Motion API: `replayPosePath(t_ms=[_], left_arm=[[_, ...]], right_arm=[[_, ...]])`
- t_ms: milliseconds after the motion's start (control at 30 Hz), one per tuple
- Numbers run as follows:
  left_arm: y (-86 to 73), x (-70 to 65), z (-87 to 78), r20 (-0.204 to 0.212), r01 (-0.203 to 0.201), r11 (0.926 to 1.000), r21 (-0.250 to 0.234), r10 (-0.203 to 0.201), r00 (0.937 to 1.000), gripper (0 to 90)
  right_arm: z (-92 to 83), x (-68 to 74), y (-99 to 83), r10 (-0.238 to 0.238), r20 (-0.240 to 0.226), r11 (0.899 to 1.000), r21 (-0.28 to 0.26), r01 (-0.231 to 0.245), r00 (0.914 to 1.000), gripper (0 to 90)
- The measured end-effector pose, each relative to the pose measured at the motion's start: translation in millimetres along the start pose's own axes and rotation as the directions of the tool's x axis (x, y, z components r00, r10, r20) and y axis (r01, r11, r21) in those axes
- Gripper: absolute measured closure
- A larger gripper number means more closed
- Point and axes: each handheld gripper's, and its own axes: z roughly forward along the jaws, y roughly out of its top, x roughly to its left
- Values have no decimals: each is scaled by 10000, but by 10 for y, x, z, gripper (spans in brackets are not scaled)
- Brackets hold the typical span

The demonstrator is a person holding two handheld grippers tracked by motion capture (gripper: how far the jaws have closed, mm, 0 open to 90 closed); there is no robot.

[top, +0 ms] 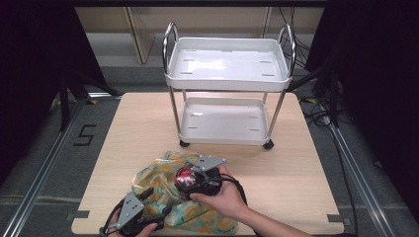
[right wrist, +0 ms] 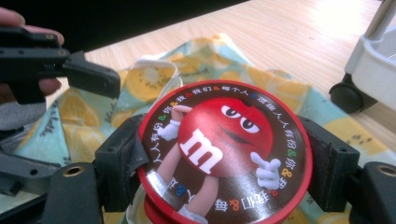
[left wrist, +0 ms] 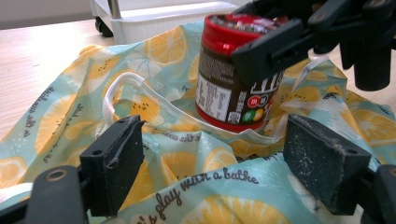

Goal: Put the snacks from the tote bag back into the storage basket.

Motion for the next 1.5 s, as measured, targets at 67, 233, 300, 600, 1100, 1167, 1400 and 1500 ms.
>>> replayPosePath(t_ms=[67, 233, 300, 600, 1100, 1167, 1400, 1500], left_arm=[[0, 0, -1, 5, -17, 10000, 17, 17, 10000, 200], [-1, -5, 2, -23, 47, 10000, 2, -47, 10000, 199], [-1, -5, 3, -25, 47, 10000, 0, -47, 10000, 199], [-1, -2, 0, -8, 26, 10000, 8, -26, 10000, 199], [-2, -4, 8, 7, 39, 10000, -1, -39, 10000, 199], [-2, -7, 5, -17, 71, 10000, -11, -71, 10000, 199], [-2, -7, 7, -1, 78, 10000, -54, -78, 10000, 198], [-1, -8, 5, -3, 53, 10000, -35, -53, 10000, 198]], right_arm=[[-34, -10, 36, 29, 61, 10000, -88, -29, 10000, 266], [-80, -31, 89, 105, 125, 9998, -152, -103, 9999, 267], [-83, -42, 99, 5, 110, 9998, -180, -3, 9999, 266], [-125, -81, 152, 404, 283, 9991, -119, -401, 9988, 266], [-199, -137, 223, 204, 517, 9992, -349, -186, 9985, 267], [-206, -161, 231, 94, 449, 9995, -318, -80, 9989, 267], [-244, -205, 248, 114, 651, 9991, -413, -88, 9978, 267], [-267, -225, 259, 116, 737, 9992, -394, -87, 9972, 267]])
